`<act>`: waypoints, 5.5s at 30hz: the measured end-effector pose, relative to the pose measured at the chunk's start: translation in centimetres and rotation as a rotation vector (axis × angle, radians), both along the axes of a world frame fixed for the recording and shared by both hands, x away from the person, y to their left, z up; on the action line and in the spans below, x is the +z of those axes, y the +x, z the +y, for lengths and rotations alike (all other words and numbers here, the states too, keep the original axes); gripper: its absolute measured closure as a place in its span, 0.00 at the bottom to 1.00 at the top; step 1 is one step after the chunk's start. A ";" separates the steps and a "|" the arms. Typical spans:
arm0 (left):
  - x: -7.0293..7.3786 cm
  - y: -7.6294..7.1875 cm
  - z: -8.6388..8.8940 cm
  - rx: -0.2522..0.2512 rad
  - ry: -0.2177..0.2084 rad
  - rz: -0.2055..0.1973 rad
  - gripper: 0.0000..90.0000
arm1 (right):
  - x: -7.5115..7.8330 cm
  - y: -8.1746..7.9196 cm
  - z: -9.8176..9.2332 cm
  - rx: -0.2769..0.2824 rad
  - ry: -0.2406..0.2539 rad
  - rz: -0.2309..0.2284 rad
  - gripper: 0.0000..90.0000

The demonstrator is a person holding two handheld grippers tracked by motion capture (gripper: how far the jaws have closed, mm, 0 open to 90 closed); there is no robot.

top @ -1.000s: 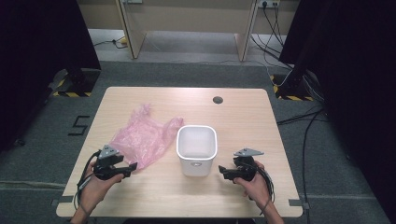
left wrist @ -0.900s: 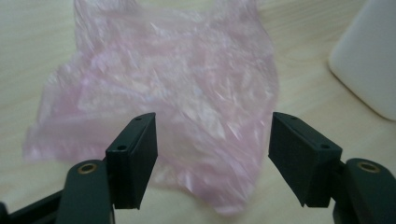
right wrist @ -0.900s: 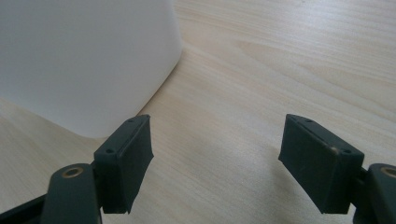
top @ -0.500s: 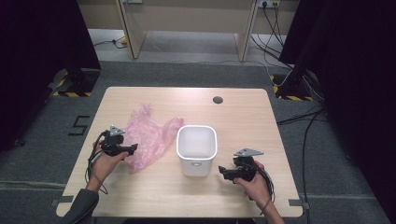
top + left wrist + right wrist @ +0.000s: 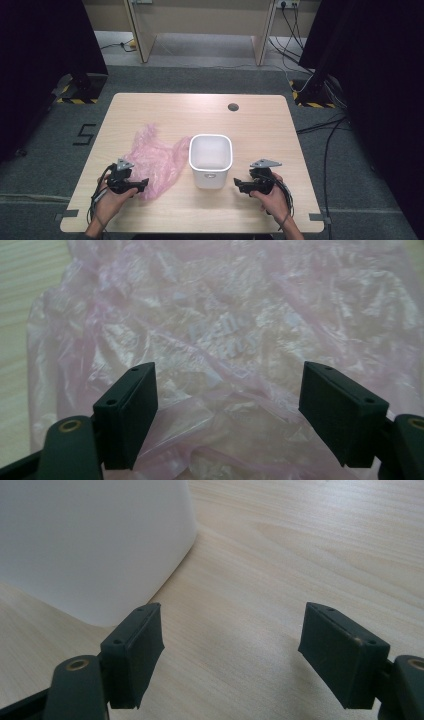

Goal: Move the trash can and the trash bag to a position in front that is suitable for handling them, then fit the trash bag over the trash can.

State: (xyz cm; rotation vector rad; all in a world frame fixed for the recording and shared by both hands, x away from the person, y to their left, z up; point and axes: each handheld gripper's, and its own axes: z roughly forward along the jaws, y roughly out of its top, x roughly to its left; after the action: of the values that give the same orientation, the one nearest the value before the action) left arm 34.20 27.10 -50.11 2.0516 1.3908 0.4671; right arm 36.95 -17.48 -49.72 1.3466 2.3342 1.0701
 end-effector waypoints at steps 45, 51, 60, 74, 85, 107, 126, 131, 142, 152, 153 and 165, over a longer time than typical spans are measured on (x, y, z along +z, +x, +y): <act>1.2 0.9 -4.2 -0.104 -0.057 -0.084 0.26 | 0.0 0.0 0.0 0.003 0.000 0.006 0.28; 3.2 1.1 -2.4 -0.073 -0.087 -0.143 0.26 | -0.1 0.0 0.1 0.008 -0.005 0.007 0.28; 2.2 2.7 -0.5 -0.014 -0.039 -0.101 0.26 | -0.1 0.0 0.0 0.004 -0.002 0.009 0.28; 1.0 0.5 -0.5 -0.032 -0.004 -0.029 0.26 | -0.1 0.0 0.0 0.008 -0.002 0.010 0.28; 2.3 1.0 -2.0 -0.035 -0.053 -0.058 0.23 | -0.4 0.1 -0.2 0.015 -0.001 0.017 0.28; 1.5 5.0 -4.3 -0.041 -0.045 -0.019 0.20 | -0.4 0.0 -0.2 0.016 -0.006 0.019 0.28; -0.9 6.8 -4.1 0.015 0.027 0.019 0.17 | -0.3 -0.1 -0.1 0.021 -0.016 0.012 0.28; -1.0 6.4 -3.6 -0.006 0.009 -0.040 0.35 | -0.4 -0.1 -0.1 0.023 -0.017 0.014 0.28; -1.4 6.2 -2.5 -0.073 -0.044 -0.098 0.99 | -0.4 -0.1 0.0 0.020 -0.016 0.015 0.28; 1.9 5.8 -2.2 -0.075 -0.137 -0.186 1.00 | -0.1 0.1 -0.5 0.010 -0.007 0.004 0.28; 2.8 5.7 -2.3 -0.082 -0.142 -0.208 1.00 | 0.0 0.1 -0.5 0.005 -0.002 0.005 0.28; 12.7 5.6 -3.1 -0.117 -0.219 -0.441 1.00 | 6.4 0.1 -1.7 -0.020 0.102 -0.134 0.28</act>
State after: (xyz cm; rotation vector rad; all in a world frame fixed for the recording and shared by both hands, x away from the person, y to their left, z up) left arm 39.75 23.97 -37.41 1.7116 1.0046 0.6408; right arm 37.02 -19.20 -43.36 1.2873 2.1920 1.2486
